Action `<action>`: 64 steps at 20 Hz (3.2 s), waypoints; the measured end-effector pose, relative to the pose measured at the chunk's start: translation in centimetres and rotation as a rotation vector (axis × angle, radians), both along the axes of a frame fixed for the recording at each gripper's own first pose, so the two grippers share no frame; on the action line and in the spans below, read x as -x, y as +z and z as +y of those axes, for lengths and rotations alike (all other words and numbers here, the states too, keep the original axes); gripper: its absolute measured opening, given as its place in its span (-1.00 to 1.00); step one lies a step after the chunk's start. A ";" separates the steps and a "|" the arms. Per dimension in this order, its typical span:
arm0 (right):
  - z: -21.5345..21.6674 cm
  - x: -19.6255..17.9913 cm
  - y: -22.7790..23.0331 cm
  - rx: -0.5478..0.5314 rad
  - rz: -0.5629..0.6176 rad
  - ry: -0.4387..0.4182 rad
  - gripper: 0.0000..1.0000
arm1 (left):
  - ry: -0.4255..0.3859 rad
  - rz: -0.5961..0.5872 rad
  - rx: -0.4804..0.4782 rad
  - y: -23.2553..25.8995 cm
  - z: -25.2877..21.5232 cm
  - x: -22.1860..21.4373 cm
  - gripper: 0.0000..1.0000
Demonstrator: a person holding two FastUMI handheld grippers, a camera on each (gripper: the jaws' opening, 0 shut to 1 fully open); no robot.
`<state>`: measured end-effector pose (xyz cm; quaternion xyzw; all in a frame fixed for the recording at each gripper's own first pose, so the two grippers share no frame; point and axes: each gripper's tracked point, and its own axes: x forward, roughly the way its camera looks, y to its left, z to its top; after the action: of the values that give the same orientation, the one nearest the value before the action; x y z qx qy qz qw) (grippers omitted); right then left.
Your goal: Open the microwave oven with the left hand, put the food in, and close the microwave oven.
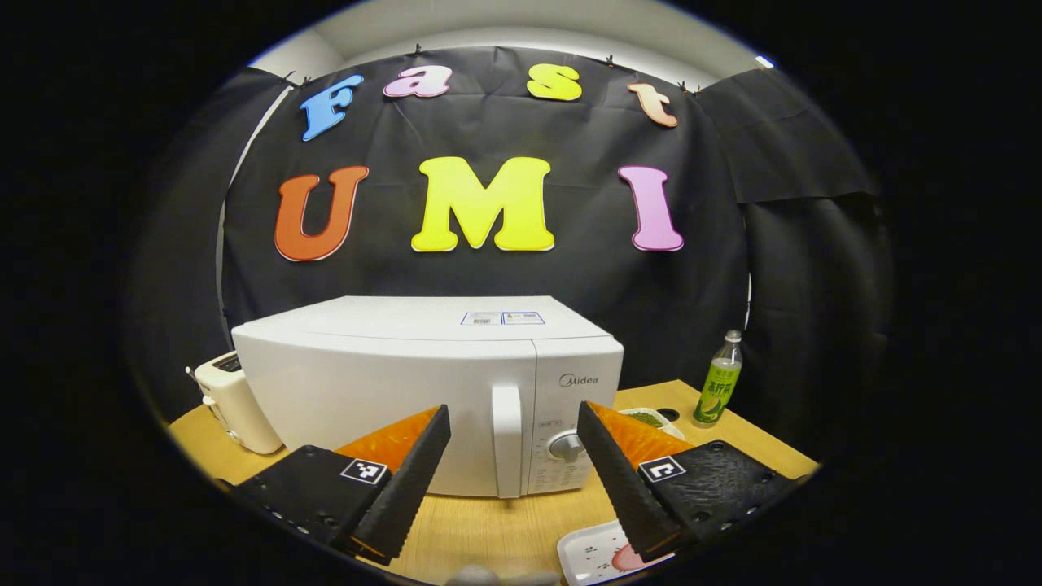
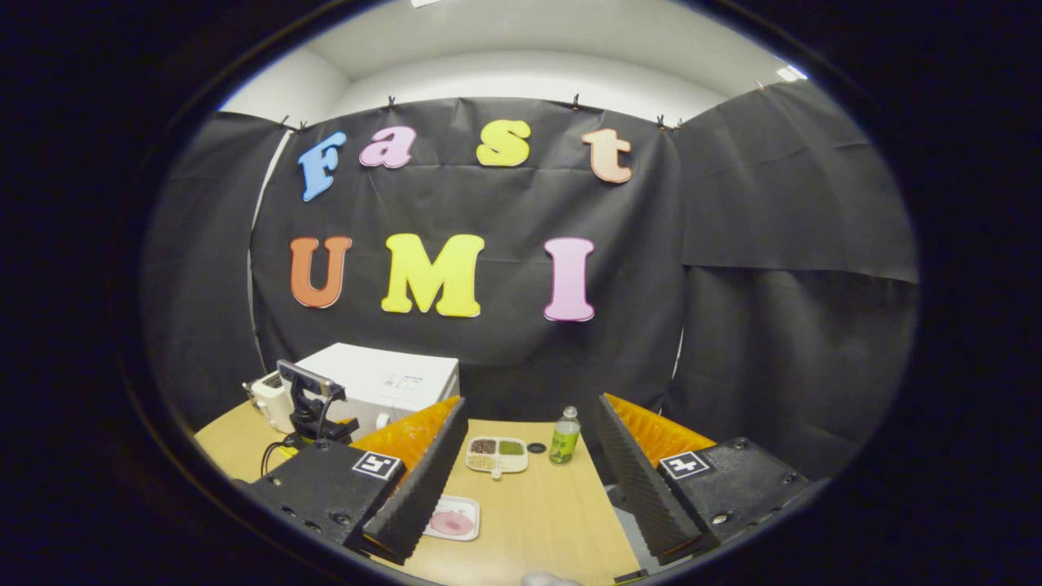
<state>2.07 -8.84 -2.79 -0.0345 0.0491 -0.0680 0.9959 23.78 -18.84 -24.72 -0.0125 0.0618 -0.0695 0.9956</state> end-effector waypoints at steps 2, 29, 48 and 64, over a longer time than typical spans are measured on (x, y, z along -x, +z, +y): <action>-0.8 0.2 -0.6 0.016 0.021 -0.018 0.86 | 0.008 0.015 -0.001 -1.5 -0.1 -1.5 0.92; 0.3 0.6 -0.6 0.026 0.057 0.011 1.00 | -0.036 0.076 0.001 -4.0 -0.1 -1.5 -0.82; 9.2 0.4 -2.1 0.020 0.074 0.215 0.93 | 0.011 0.088 -0.039 -4.3 10.0 13.8 -0.07; 15.2 3.9 -4.4 -0.017 0.105 0.314 0.93 | 0.205 0.110 -0.097 -3.4 22.2 22.2 0.90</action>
<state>-1.84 6.33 -7.19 -0.0367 0.0955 0.0908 0.9906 1.61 3.37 -28.16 0.0258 0.1180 0.0365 0.9920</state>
